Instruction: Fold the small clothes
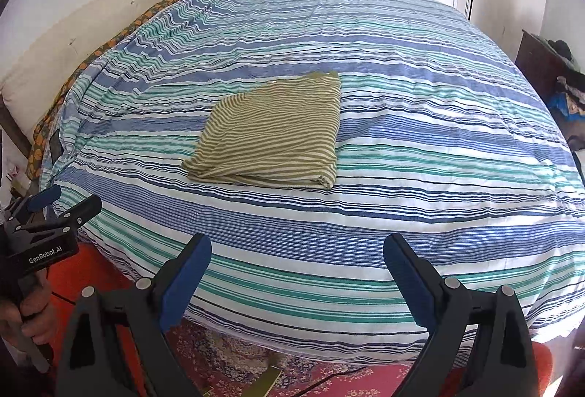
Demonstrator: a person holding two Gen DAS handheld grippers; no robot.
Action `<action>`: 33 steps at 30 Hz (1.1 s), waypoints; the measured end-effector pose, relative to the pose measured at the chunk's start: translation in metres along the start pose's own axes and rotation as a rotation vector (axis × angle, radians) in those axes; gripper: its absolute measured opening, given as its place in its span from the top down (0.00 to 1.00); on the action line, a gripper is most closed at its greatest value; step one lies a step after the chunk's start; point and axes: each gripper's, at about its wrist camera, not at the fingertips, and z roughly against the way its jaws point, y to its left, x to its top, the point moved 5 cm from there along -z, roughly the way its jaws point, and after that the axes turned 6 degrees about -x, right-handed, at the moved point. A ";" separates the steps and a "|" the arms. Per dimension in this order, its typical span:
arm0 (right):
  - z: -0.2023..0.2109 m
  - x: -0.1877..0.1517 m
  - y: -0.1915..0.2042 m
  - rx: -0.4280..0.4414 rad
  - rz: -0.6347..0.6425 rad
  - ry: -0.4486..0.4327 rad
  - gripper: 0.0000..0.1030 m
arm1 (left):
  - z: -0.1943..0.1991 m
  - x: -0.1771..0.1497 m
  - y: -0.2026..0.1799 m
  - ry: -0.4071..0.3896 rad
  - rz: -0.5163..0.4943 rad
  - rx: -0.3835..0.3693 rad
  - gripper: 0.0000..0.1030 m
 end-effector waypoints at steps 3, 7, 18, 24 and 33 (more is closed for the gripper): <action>0.015 0.000 0.012 -0.003 0.035 0.000 0.07 | 0.010 -0.008 -0.003 0.016 -0.013 0.011 0.03; 0.028 -0.009 0.027 -0.004 0.083 0.009 0.07 | 0.019 -0.018 -0.001 0.042 0.006 -0.010 0.03; 0.039 -0.027 0.038 -0.021 0.155 0.085 0.01 | 0.018 -0.039 -0.010 0.194 -0.036 -0.027 0.03; 0.052 -0.032 0.041 -0.008 0.191 0.119 0.01 | 0.029 -0.052 -0.014 0.233 -0.073 -0.060 0.03; 0.061 -0.045 0.051 0.027 0.203 0.169 0.01 | 0.036 -0.064 -0.011 0.303 -0.087 -0.067 0.01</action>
